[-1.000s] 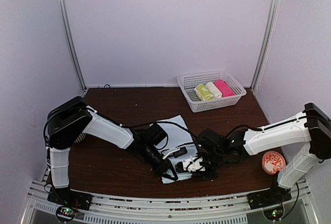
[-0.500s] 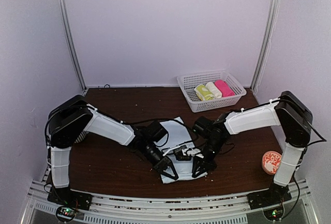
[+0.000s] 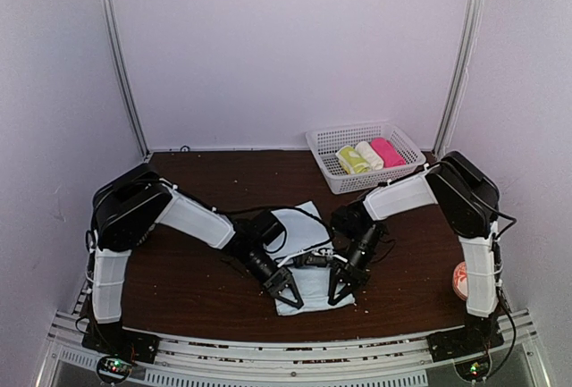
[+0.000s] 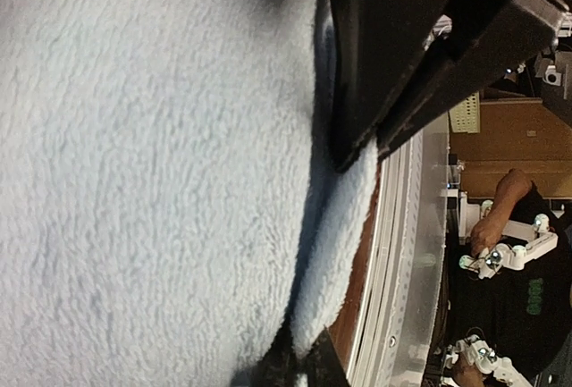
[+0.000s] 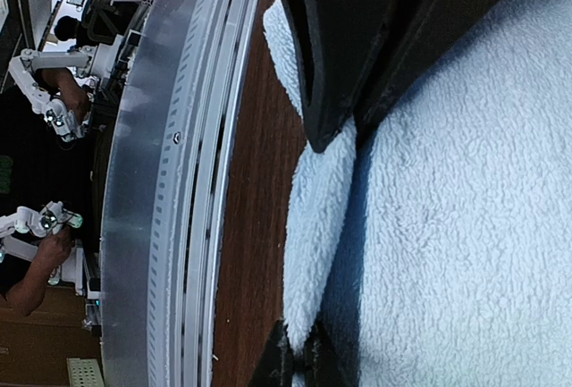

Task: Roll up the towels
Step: Roll the towel at the center of the board.

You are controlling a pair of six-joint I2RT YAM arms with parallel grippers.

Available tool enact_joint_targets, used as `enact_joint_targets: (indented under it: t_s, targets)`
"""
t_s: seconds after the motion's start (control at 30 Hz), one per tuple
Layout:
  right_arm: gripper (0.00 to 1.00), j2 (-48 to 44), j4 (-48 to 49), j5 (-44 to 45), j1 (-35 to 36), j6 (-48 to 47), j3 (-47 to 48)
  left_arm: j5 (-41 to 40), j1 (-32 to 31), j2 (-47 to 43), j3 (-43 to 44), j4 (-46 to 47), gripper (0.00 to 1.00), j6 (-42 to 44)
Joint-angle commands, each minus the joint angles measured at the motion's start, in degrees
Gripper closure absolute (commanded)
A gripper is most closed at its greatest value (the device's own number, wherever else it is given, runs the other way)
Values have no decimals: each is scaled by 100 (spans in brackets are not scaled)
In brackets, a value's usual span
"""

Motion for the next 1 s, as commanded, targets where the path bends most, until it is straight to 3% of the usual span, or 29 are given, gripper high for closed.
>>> enact_joint_targets:
  t_s: [0.0,0.17,0.3,0.47,0.67,0.97]
  targets:
    - [100,508,-348,787,-329,1168,34,-407,-41,-394,-348,-286,95,655]
    - [100,623,152,1370,-330,2065,113,-1273,-23,-1354,-794,-356,84,811]
    - [100,626,381,1504,-329,2530,137,-2517,-70,-2295,-1021,-504,75,930]
    - [99,597,506,1557,-320,2829,224,-4109,-810,-3210,-941,-486,65,1463]
    - [99,565,383,1603,-316,2843,371,-6097,-2141,-2774,-320,-783,62,2492]
    - [98,395,326,1692,-270,2846,397,-7101,-2334,-1499,363,-796,58,3102]
